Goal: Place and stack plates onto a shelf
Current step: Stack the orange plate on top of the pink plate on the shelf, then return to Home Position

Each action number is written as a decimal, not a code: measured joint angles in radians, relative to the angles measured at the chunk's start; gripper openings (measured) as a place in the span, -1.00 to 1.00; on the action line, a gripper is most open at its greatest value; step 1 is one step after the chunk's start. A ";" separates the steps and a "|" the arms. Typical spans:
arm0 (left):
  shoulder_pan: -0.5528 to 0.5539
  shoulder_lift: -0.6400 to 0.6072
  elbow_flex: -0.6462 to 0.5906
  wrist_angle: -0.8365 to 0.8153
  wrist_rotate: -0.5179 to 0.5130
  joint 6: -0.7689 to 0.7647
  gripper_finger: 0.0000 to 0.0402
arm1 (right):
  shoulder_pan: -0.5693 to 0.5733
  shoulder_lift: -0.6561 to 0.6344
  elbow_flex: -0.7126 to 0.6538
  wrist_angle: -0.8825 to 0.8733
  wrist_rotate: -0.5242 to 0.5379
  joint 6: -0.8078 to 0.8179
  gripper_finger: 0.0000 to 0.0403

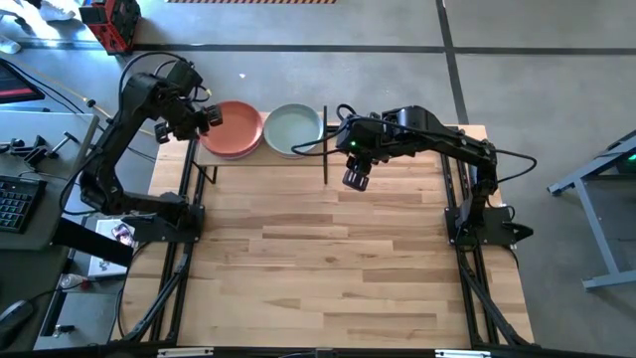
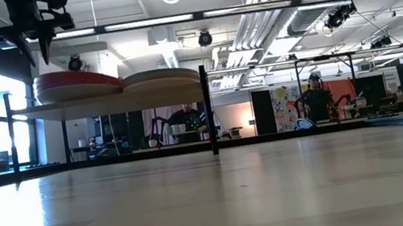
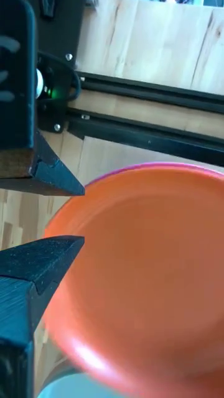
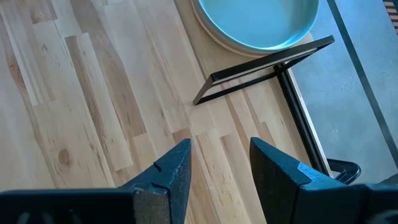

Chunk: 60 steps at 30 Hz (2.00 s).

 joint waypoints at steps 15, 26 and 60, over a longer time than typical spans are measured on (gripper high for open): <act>-0.050 -0.075 0.000 0.023 -0.002 0.168 -0.49 | 0.000 0.000 0.000 0.006 -0.001 0.001 -0.31; -0.343 -0.235 0.000 0.270 -0.001 0.399 -0.49 | 0.000 0.000 0.000 0.145 -0.002 0.153 -0.31; -0.744 -1.063 -1.104 1.279 0.132 0.521 -0.49 | 0.084 -0.003 -0.687 0.981 -0.048 0.246 -0.31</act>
